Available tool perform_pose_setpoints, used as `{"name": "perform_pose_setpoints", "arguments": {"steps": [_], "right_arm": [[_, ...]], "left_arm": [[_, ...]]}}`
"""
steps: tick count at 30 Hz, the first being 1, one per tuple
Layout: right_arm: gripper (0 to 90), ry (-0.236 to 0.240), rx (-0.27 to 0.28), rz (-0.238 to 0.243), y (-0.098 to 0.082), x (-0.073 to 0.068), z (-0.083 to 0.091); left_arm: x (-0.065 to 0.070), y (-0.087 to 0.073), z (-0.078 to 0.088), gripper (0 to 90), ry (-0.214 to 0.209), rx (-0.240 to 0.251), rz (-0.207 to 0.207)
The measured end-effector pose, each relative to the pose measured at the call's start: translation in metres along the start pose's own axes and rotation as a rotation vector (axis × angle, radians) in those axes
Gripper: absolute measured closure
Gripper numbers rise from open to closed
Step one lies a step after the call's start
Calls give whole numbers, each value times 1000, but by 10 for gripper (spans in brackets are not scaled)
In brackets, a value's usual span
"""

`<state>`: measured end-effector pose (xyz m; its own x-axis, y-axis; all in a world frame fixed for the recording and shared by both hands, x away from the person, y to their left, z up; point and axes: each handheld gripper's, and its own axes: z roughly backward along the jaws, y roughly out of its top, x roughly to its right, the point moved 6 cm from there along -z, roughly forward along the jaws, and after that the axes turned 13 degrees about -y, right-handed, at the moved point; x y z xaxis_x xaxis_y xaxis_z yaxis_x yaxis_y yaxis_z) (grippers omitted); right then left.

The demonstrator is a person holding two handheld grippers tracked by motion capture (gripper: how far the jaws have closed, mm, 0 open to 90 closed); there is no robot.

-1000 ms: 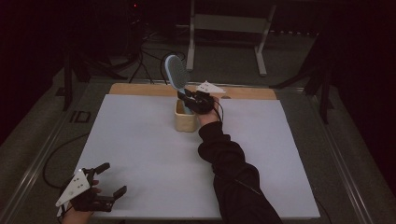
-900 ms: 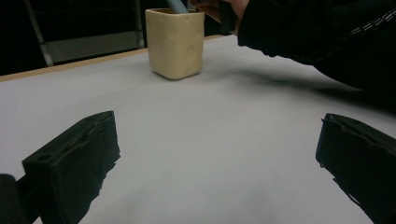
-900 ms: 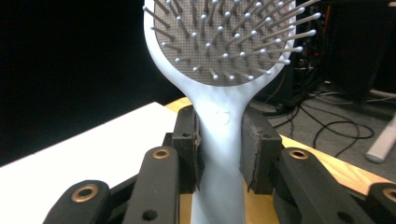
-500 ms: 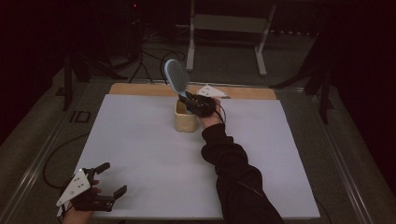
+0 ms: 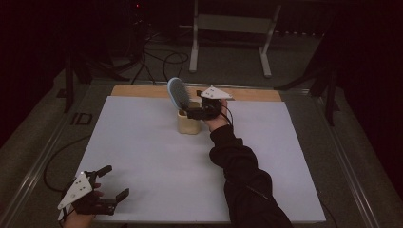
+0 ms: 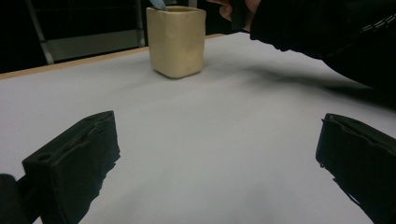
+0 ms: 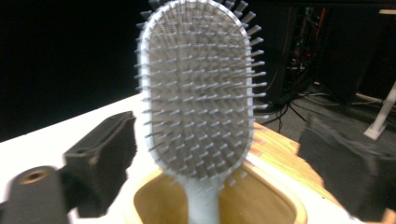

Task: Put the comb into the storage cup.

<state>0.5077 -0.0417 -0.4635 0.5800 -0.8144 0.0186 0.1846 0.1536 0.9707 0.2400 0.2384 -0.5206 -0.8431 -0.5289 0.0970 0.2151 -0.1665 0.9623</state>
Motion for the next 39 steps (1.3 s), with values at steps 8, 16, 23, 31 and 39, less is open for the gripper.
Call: {"name": "perform_pose_setpoints", "arguments": {"steps": [8, 16, 23, 31, 39], "right_arm": [[93, 13, -34, 6, -1, -1, 2], [92, 23, -77, 8, -1, -1, 4], [93, 38, -104, 44, 1, -5, 4], [93, 42, -120, 52, 4, -7, 7], [93, 34, -161, 61, 6, -6, 10]], "left_arm": [[-1, 0, 0, 0, 1, -1, -1], [-1, 0, -1, 0, 1, -2, 1], [-1, -1, 0, 0, 3, 0, 4], [-1, -1, 0, 0, 5, -1, 4], [0, 0, 1, 0, 7, -2, -1]]}}
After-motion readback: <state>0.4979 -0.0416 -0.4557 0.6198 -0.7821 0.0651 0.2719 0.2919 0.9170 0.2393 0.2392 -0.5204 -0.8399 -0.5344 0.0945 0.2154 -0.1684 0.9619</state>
